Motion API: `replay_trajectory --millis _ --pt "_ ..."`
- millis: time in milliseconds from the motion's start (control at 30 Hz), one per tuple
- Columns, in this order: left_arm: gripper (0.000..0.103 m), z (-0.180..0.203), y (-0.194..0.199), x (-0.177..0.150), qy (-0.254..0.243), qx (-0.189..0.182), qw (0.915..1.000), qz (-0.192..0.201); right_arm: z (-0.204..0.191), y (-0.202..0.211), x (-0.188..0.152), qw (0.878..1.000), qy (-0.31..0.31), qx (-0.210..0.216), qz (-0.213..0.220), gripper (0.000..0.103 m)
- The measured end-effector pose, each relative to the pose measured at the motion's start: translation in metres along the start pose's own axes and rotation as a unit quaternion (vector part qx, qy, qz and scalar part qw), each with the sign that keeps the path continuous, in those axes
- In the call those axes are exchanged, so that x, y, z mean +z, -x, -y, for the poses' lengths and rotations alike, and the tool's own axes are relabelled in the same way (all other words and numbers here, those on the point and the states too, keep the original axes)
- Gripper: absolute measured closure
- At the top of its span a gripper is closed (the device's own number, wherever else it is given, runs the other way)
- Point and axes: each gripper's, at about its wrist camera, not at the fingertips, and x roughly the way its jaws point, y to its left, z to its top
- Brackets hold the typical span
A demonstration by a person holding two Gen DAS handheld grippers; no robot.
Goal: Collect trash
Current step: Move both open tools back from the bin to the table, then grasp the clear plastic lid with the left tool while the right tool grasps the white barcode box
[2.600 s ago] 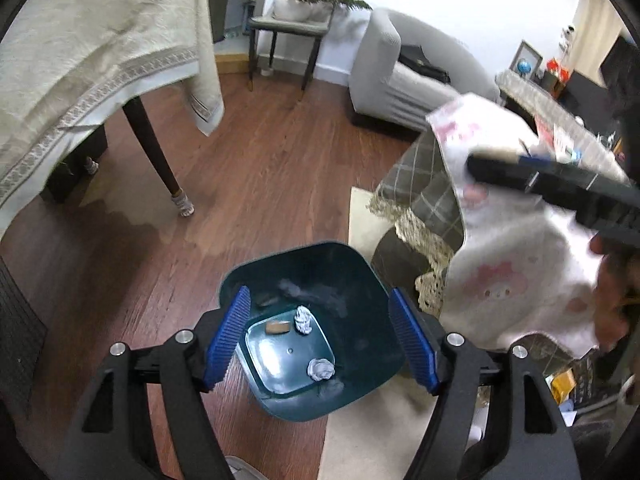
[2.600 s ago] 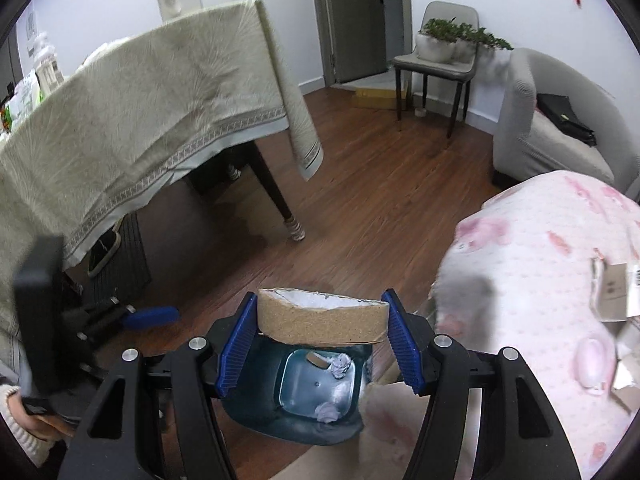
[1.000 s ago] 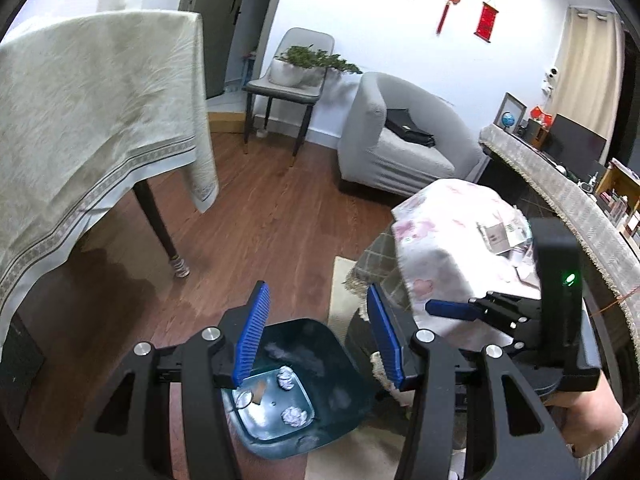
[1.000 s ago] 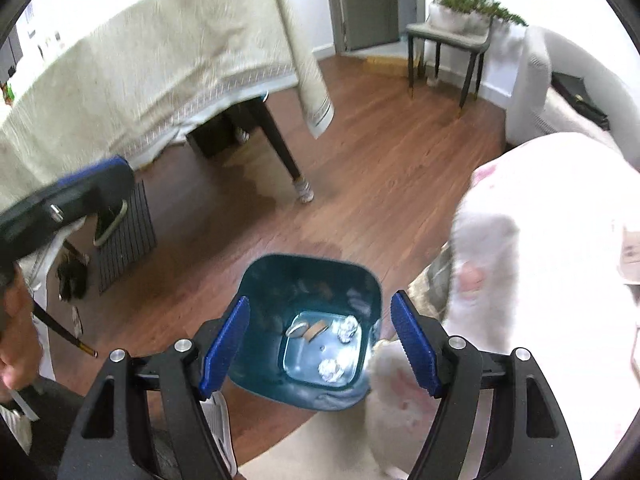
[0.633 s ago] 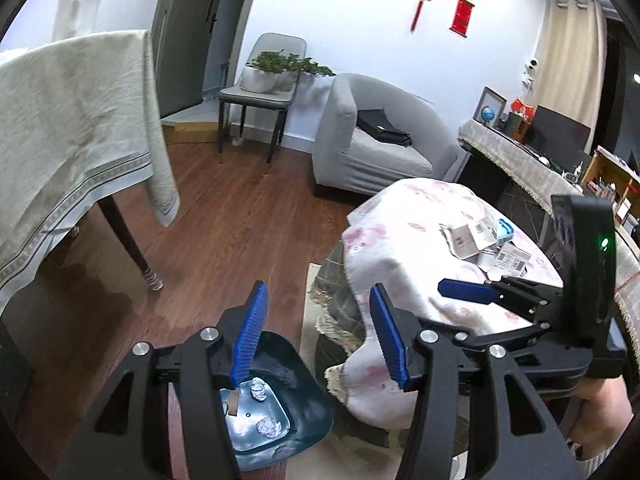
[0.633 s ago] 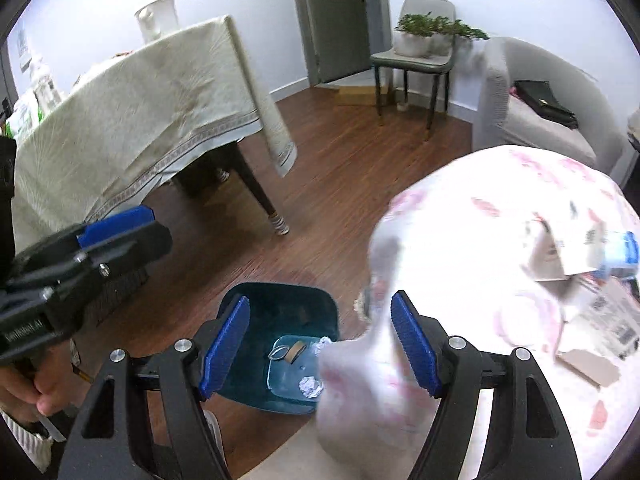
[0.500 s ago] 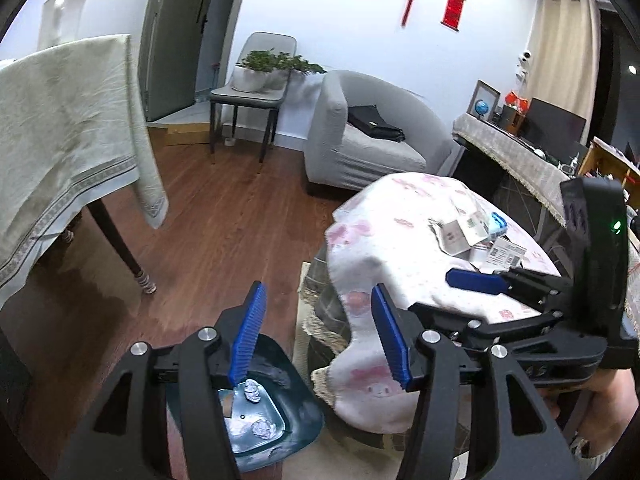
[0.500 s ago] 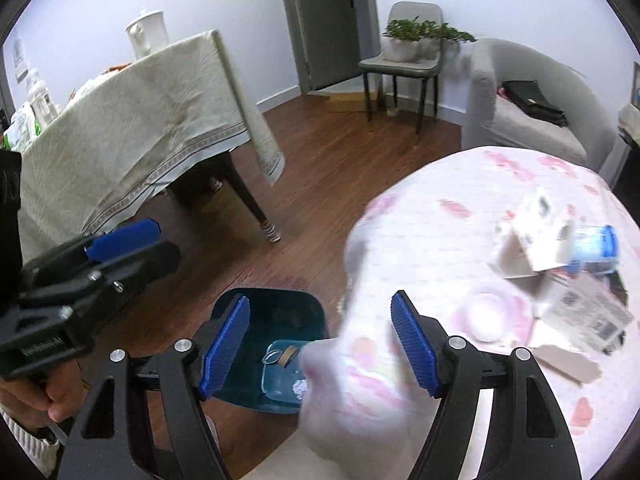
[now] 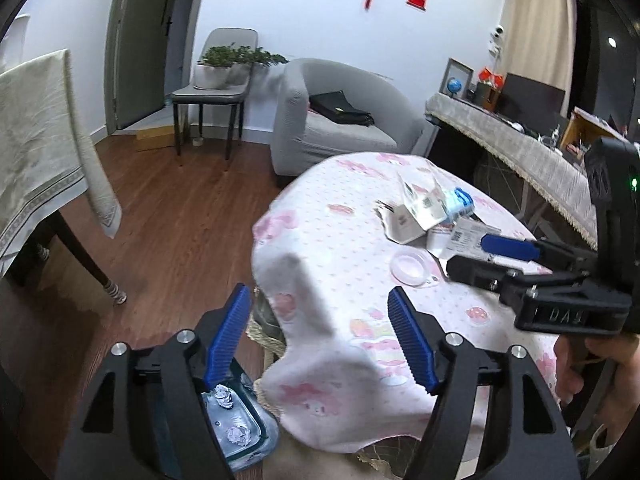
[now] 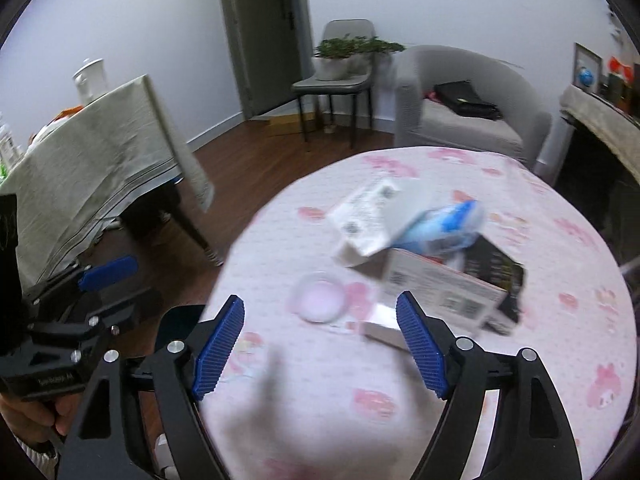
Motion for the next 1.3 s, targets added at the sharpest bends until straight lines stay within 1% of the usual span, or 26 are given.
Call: replay_trajectory --millis 133,333,500,700,867,1033,1167,1200,1233,1300 --pt "0.024 0.017 -0.01 0.001 -0.015 -0.011 0.9998 -0.005 0.016 0.005 0.0 0.999 -0.023 -0.019 0.011 0.019" --pt "0.021 0.039 -0.028 0.003 -0.047 -0.016 0.9987 -0.013 0.034 0.006 0.001 0.998 -0.044 -0.043 0.014 0.017" --pt "0.019 0.049 -0.046 0.003 -0.061 -0.026 0.9974 -0.026 0.045 0.004 0.005 0.997 -0.059 -0.052 0.014 0.015" --pt "0.02 0.057 -0.068 0.004 -0.076 -0.037 0.9956 -0.041 0.053 0.001 0.01 0.996 -0.075 -0.052 0.017 0.015" --pt "0.023 0.061 -0.085 0.008 -0.084 -0.039 0.9944 -0.05 0.055 -0.005 0.013 0.995 -0.08 -0.054 0.006 0.015" --pt "0.032 0.066 -0.096 0.01 -0.103 -0.034 0.9926 -0.054 0.054 -0.009 0.014 0.996 -0.074 -0.054 0.001 0.015" --pt "0.037 0.071 -0.104 0.014 -0.109 -0.029 0.9922 -0.053 0.051 -0.012 0.013 0.994 -0.088 -0.063 0.002 0.015" --pt "0.038 0.073 -0.104 0.014 -0.114 -0.027 0.9917 -0.052 0.05 -0.014 0.013 0.994 -0.088 -0.066 0.002 0.015" --pt "0.043 0.073 -0.105 0.014 -0.12 -0.024 0.9911 -0.051 0.048 -0.015 0.013 0.994 -0.088 -0.07 0.001 0.015" --pt "0.048 0.073 -0.105 0.013 -0.125 -0.022 0.9907 -0.048 0.045 -0.016 0.013 0.993 -0.087 -0.076 0.002 0.015"
